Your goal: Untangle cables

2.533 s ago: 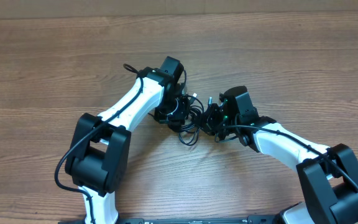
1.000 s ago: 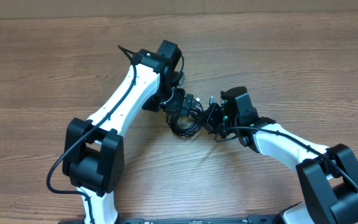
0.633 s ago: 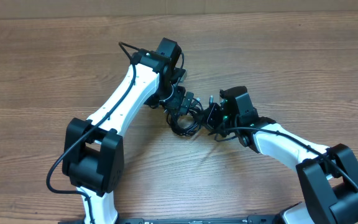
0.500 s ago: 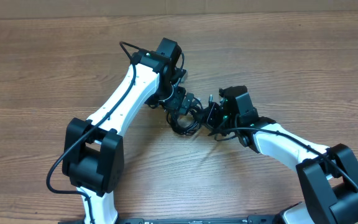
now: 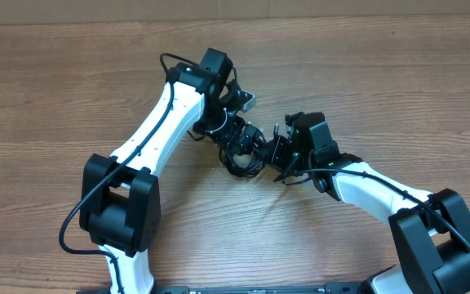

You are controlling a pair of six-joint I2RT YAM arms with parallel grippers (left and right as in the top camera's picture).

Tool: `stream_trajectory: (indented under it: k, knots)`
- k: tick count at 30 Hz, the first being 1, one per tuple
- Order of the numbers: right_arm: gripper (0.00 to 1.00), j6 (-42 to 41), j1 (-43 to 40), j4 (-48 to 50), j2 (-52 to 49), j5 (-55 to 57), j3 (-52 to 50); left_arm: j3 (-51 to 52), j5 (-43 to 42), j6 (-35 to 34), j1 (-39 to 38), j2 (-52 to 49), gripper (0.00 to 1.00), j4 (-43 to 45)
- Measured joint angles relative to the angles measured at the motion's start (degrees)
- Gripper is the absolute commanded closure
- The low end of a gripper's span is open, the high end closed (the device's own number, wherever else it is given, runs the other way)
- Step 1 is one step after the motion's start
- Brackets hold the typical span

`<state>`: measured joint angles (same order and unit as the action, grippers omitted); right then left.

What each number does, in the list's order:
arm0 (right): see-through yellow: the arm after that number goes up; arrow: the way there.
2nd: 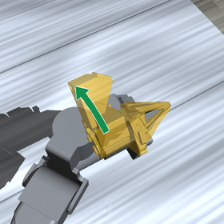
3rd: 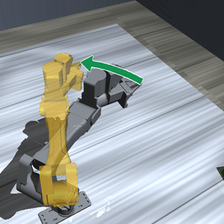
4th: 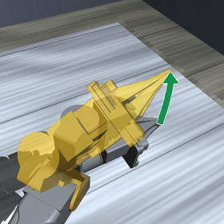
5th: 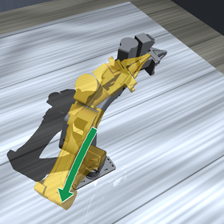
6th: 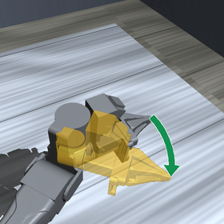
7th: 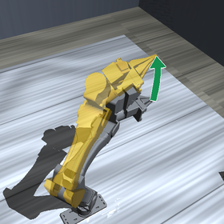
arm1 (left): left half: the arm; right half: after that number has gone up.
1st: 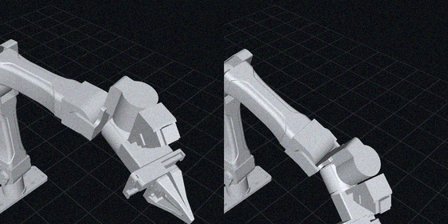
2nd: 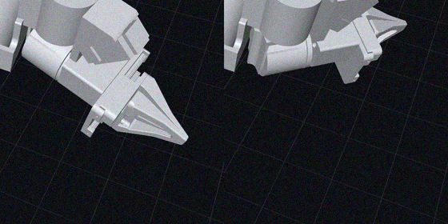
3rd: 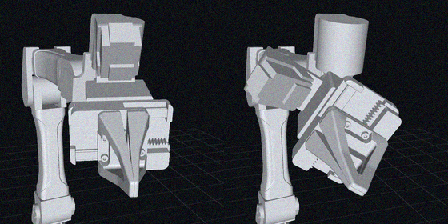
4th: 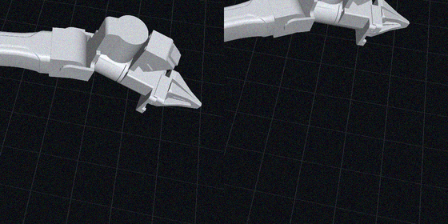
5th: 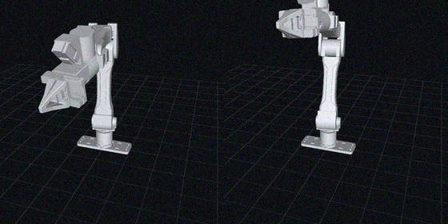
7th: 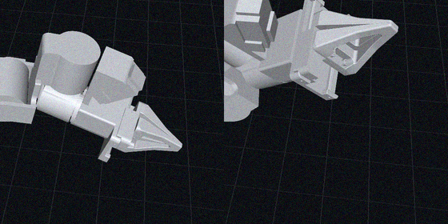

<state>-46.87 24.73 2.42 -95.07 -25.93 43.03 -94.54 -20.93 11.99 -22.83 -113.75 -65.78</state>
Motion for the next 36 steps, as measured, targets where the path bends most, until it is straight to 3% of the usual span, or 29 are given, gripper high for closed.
stream_trajectory:
  k: [1, 3, 4, 8, 14, 18, 22, 24, 27, 36]
  knots:
    - [0.96, 0.09, 0.00, 0.00, 0.00, 0.02, 0.00, 0.00, -0.31, 0.52, 0.00, 0.00, 0.06, 0.00]
    - [0.96, 0.24, 0.00, -0.02, 0.00, 0.02, 0.00, 0.17, -0.83, 1.70, 0.00, 0.00, 0.26, 0.26]
    - [0.96, 0.26, 0.02, 0.00, 0.00, 0.00, 0.00, 0.35, -1.09, 2.36, 0.00, 0.00, 0.30, 0.74]
    - [0.96, 0.39, 0.00, 0.02, 0.00, 0.02, 0.00, 1.88, -1.40, 4.11, 0.00, 0.00, 0.32, 3.21]
    - [0.96, 0.42, 0.00, 0.00, 0.00, 0.02, 0.00, 5.42, -1.40, 5.05, 0.00, 0.00, 0.24, 7.50]
    - [0.96, 0.42, 0.00, 0.00, 0.00, 0.02, 0.00, 6.97, -1.73, 7.17, 0.00, 0.00, 0.24, 8.28]
    - [0.96, 0.42, 0.00, -0.02, 0.00, 0.00, 0.00, 8.20, -2.84, 10.71, 0.00, 0.00, 0.39, 8.55]
    - [0.96, 0.55, 0.00, -0.09, 0.00, 0.02, 0.00, 9.03, -3.19, 12.63, 0.00, 0.00, 0.34, 9.09]
    - [0.96, 1.25, 0.00, -0.07, 0.00, 0.00, 0.00, 10.43, -3.39, 14.73, 0.00, 0.00, 0.00, 10.80]
    - [0.96, 1.95, 0.02, -0.07, 0.00, 0.02, 0.00, 11.26, -2.86, 15.30, 0.02, 0.00, 0.00, 12.85]
